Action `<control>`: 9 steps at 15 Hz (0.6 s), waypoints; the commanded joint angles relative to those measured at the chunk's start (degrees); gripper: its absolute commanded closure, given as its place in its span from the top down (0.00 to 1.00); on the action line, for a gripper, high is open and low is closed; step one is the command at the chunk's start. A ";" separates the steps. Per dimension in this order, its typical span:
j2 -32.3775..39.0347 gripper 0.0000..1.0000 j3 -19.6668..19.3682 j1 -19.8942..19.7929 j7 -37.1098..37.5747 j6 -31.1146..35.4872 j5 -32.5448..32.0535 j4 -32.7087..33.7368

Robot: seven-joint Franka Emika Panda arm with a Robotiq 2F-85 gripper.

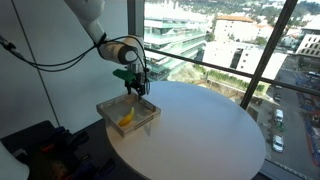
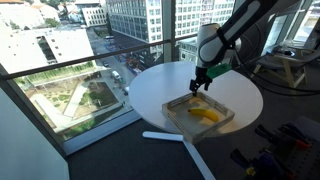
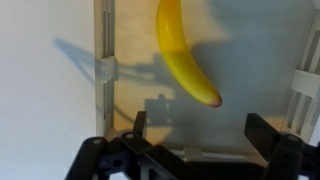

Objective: Put the banana plush toy on the tray

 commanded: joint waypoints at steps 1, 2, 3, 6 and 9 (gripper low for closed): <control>-3.35 1.00 -0.72 0.80 2.82 -2.22 -1.53 -1.14; -3.81 1.00 -0.67 0.78 3.01 -2.59 -1.56 -1.21; -4.31 1.00 -0.60 0.73 3.09 -2.88 -1.51 -1.33; -5.95 1.00 -0.56 0.70 3.73 -3.73 -1.59 -1.95; -7.66 1.00 -0.51 0.59 4.12 -4.53 -1.68 -2.84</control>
